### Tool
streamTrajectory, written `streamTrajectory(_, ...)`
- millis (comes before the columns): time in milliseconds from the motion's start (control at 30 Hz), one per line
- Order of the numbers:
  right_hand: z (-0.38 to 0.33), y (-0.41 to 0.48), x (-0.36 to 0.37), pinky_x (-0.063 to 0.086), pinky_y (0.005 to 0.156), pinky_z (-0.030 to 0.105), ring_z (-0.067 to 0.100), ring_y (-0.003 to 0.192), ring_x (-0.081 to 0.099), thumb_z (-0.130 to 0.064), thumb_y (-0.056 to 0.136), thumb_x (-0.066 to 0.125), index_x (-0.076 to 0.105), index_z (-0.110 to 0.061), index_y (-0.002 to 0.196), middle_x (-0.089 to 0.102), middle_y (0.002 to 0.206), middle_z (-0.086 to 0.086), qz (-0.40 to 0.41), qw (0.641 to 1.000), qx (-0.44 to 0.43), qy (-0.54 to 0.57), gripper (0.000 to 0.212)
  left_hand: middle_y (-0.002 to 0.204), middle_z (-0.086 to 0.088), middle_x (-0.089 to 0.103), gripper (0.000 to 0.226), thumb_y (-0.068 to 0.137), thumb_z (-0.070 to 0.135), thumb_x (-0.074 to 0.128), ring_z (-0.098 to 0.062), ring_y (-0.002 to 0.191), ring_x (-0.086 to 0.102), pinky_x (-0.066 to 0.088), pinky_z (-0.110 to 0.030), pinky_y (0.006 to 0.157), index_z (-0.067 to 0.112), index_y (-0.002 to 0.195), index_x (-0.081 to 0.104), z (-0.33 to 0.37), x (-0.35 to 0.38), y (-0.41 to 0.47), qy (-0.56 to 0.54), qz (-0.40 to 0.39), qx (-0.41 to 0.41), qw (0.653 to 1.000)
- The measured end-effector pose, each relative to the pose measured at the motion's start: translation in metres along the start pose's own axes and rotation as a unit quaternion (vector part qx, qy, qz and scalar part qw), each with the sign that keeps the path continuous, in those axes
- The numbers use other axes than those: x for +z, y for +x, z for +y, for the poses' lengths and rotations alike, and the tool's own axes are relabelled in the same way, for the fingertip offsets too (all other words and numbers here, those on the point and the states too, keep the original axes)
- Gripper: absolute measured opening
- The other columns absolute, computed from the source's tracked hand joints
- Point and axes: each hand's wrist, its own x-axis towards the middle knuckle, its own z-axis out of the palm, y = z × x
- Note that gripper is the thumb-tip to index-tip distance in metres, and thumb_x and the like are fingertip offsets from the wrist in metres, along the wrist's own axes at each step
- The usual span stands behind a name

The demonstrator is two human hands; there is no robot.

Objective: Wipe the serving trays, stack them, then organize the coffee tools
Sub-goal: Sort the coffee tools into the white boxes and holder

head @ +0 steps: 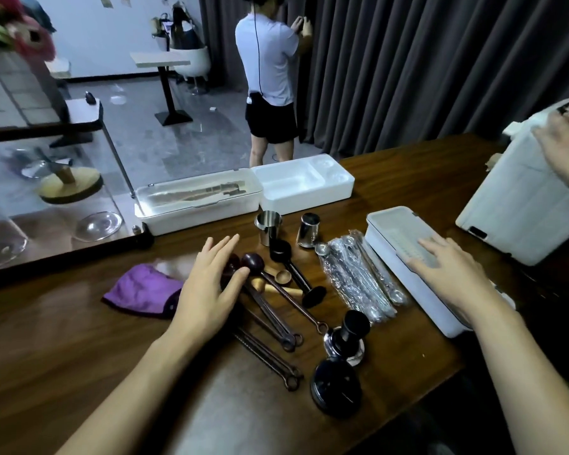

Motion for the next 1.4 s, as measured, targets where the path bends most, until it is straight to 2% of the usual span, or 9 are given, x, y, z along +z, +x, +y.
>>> streamTrajectory(133, 0.016, 0.002, 0.008, 0.005, 0.122, 0.061, 0.024, 0.155, 0.007, -0.067, 0.097, 0.035, 0.032, -0.038, 0.155, 0.020, 0.166, -0.010, -0.025, 1.000, -0.009, -0.014, 0.064, 0.160, 0.017, 0.035, 0.059, 0.099, 0.042, 0.056, -0.004, 0.156, 0.009, 0.021, -0.034, 0.121, 0.035, 0.156, 0.039, 0.017, 0.008, -0.011, 0.003, -0.006, -0.006, 1.000)
streamTrajectory(433, -0.002, -0.005, 0.023, 0.014, 0.117, 0.053, 0.021, 0.154, 0.004, -0.084, 0.083, 0.038, 0.018, -0.044, 0.157, 0.012, 0.167, -0.015, -0.031, 0.993, -0.099, -0.051, 0.087, 0.152, 0.025, 0.038, 0.053, 0.101, 0.037, 0.060, -0.001, 0.154, 0.013, 0.023, -0.029, 0.116, 0.035, 0.152, 0.045, 0.051, 0.017, -0.031, 0.013, 0.014, -0.008, 1.000)
streamTrajectory(567, -0.010, -0.005, 0.030, 0.014, 0.118, 0.054, 0.023, 0.154, 0.008, -0.083, 0.083, 0.041, 0.024, -0.041, 0.156, 0.018, 0.166, -0.011, -0.014, 0.994, -0.108, -0.030, 0.086, 0.143, 0.037, 0.038, 0.046, 0.102, 0.034, 0.060, 0.005, 0.150, 0.016, 0.021, -0.007, 0.111, 0.035, 0.147, 0.052, 0.070, 0.027, -0.027, 0.004, 0.009, 0.008, 1.000)
streamTrajectory(700, -0.019, -0.004, 0.027, 0.011, 0.120, 0.060, 0.021, 0.151, 0.015, -0.070, 0.087, 0.052, 0.036, -0.032, 0.152, 0.029, 0.160, -0.006, 0.001, 0.993, -0.115, 0.004, 0.077, 0.145, 0.021, 0.051, 0.041, 0.104, 0.035, 0.055, 0.004, 0.149, 0.024, 0.034, -0.028, 0.115, 0.035, 0.145, 0.055, 0.083, 0.042, -0.009, 0.003, -0.022, 0.032, 0.999)
streamTrajectory(900, -0.031, -0.003, 0.011, 0.020, 0.118, 0.064, 0.021, 0.138, 0.041, -0.056, 0.093, 0.057, 0.049, -0.028, 0.144, 0.046, 0.148, -0.008, -0.008, 0.990, -0.121, 0.077, 0.059, 0.145, 0.016, 0.057, 0.038, 0.105, 0.033, 0.052, -0.007, 0.135, 0.051, 0.047, -0.040, 0.109, 0.035, 0.142, 0.058, 0.103, 0.069, 0.031, 0.048, -0.075, 0.088, 0.992)
streamTrajectory(1033, -0.035, -0.008, -0.010, 0.045, 0.104, 0.046, 0.031, 0.127, 0.054, -0.045, 0.097, 0.058, 0.052, -0.033, 0.143, 0.058, 0.142, -0.001, -0.014, 0.985, -0.149, 0.082, 0.048, 0.154, 0.016, 0.048, 0.044, 0.105, 0.026, 0.053, -0.009, 0.141, 0.047, 0.046, -0.040, 0.110, 0.036, 0.147, 0.053, 0.108, 0.087, 0.050, 0.104, -0.129, 0.130, 0.978)
streamTrajectory(1200, -0.039, -0.004, -0.016, 0.043, 0.105, 0.049, 0.035, 0.133, 0.049, -0.033, 0.101, 0.056, 0.044, -0.046, 0.146, 0.045, 0.154, -0.004, -0.031, 0.977, -0.207, 0.046, 0.048, 0.166, 0.011, 0.028, 0.054, 0.103, 0.017, 0.051, -0.017, 0.137, 0.052, 0.047, -0.038, 0.108, 0.037, 0.153, 0.044, 0.112, 0.103, 0.068, 0.146, -0.188, 0.162, 0.958)
streamTrajectory(1300, -0.042, 0.000, -0.018, 0.035, 0.111, 0.053, 0.035, 0.140, 0.043, -0.031, 0.102, 0.056, 0.051, -0.051, 0.137, 0.035, 0.161, -0.004, -0.052, 0.974, -0.219, 0.035, 0.041, 0.169, 0.009, 0.020, 0.057, 0.104, 0.016, 0.048, -0.020, 0.147, 0.041, 0.042, -0.041, 0.114, 0.039, 0.156, 0.038, 0.108, 0.110, 0.075, 0.168, -0.214, 0.185, 0.944)
streamTrajectory(1400, -0.043, 0.000, -0.021, 0.035, 0.110, 0.048, 0.028, 0.137, 0.045, -0.030, 0.104, 0.052, 0.060, -0.044, 0.133, 0.045, 0.154, -0.006, -0.055, 0.971, -0.233, 0.009, 0.032, 0.169, 0.007, 0.019, 0.057, 0.105, 0.019, 0.044, -0.021, 0.156, 0.020, 0.035, -0.046, 0.120, 0.041, 0.156, 0.035, 0.098, 0.114, 0.078, 0.186, -0.231, 0.197, 0.934)
